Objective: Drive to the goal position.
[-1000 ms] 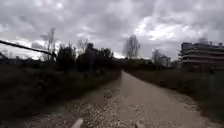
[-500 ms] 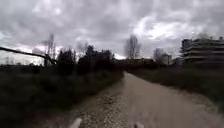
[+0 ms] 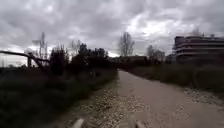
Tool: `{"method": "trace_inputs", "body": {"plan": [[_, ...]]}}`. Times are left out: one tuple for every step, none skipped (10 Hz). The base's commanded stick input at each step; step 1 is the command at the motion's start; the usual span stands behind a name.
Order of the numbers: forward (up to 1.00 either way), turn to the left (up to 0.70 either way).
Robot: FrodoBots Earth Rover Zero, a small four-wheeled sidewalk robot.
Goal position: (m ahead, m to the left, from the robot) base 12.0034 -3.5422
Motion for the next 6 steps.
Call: {"method": "trace_inputs", "body": {"plan": [[0.51,-0.1],[0.51,-0.33],[0.51,-0.4],[0.51,0.0],[0.51,0.0],[0.51,0.0]]}}
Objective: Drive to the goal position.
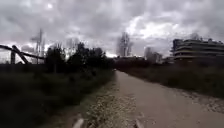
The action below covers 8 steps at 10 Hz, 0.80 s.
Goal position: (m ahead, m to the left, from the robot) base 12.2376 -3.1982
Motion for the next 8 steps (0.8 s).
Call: {"method": "trace_inputs", "body": {"plan": [[0.59,0.0],[0.67,0.0],[0.69,0.0],[0.69,0.0],[0.69,0.0],[0.68,0.0],[0.68,0.0],[0.68,-0.21]]}}
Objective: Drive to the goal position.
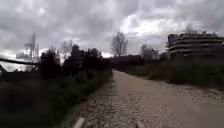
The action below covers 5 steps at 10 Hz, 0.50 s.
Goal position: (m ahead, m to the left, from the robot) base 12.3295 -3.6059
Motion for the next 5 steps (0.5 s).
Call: {"method": "trace_inputs", "body": {"plan": [[0.68,-0.29],[0.68,-0.14],[0.68,0.0],[0.68,0.0],[0.68,0.0]]}}
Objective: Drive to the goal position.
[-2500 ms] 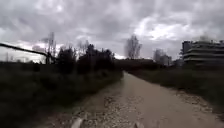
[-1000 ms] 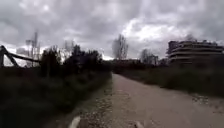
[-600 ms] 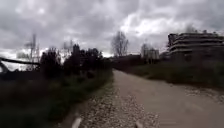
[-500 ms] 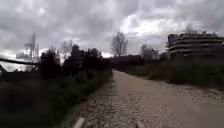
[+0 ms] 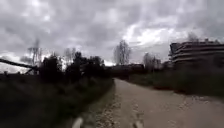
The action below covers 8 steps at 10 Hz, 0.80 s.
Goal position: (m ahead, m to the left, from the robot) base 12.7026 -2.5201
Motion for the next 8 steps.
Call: {"method": "trace_inputs", "body": {"plan": [[0.68,0.0],[0.68,0.0],[0.68,0.0],[0.68,-0.09],[0.68,-0.32],[0.68,-0.34],[0.68,0.0],[0.68,0.0]]}}
